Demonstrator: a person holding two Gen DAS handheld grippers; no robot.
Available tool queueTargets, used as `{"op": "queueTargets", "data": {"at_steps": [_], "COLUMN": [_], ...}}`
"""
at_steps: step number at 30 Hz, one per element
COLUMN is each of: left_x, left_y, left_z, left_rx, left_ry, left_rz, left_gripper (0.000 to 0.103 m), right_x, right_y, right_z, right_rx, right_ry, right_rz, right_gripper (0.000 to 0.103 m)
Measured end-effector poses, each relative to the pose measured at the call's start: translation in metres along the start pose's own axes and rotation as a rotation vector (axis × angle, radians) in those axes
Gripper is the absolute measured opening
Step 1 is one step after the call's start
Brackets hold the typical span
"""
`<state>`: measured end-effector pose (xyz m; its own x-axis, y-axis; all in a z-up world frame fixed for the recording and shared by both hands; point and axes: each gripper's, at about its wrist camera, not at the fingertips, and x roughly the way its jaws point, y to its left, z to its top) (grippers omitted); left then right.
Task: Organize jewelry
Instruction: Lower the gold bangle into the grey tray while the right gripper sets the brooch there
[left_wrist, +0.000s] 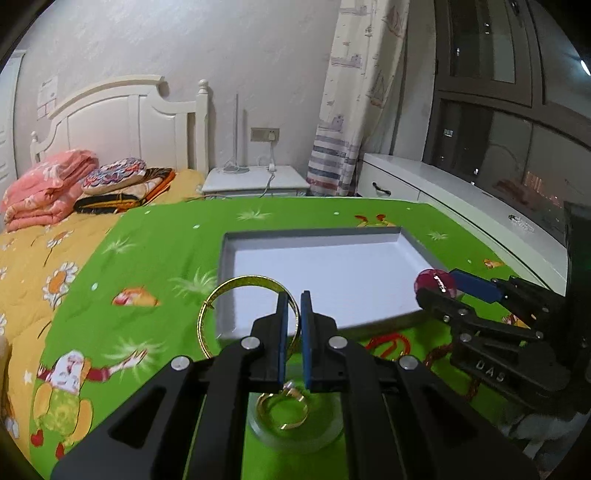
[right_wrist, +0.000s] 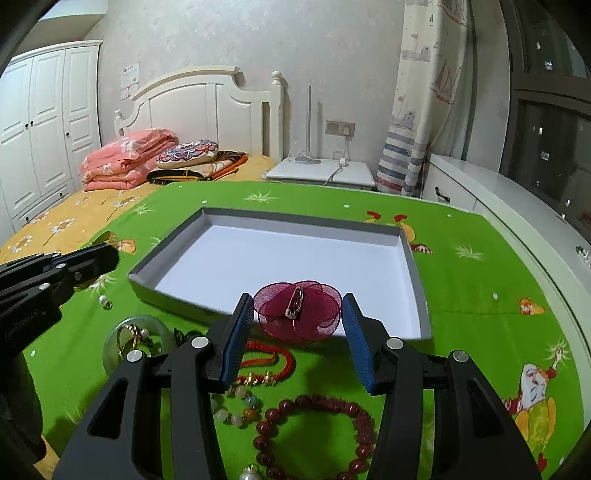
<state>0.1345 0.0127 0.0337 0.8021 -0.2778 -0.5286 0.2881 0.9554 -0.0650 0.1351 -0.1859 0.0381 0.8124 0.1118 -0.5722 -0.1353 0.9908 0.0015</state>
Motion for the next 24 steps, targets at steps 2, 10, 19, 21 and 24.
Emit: {"op": "queueTargets", "data": {"at_steps": [2, 10, 19, 21, 24], "left_x": [0.009, 0.053, 0.105, 0.115, 0.13], "left_y": [-0.007, -0.021, -0.023, -0.022, -0.018], "left_z": [0.008, 0.031, 0.043, 0.044, 0.043], "left_rx": [0.006, 0.026, 0.01, 0.01, -0.002], "left_ry": [0.002, 0.035, 0.098, 0.118, 0.157], "left_rz": [-0.011, -0.012, 0.039, 0.052, 0.062], "left_gripper": [0.007, 0.007, 0.007, 0.007, 0.01], "right_x": [0.002, 0.024, 0.067, 0.075, 0.09], "right_y": [-0.001, -0.012, -0.024, -0.026, -0.03], "right_z": [0.006, 0.028, 0.039, 0.042, 0.044], "right_rx": [-0.002, -0.004, 0.014, 0.017, 0.037], "right_ry": [-0.006, -0.006, 0.04, 0.052, 0.088], "right_rz": [-0.005, -0.042, -0.082, -0.084, -0.083], "right_gripper": [0.047, 0.047, 0.047, 0.047, 0.048]}}
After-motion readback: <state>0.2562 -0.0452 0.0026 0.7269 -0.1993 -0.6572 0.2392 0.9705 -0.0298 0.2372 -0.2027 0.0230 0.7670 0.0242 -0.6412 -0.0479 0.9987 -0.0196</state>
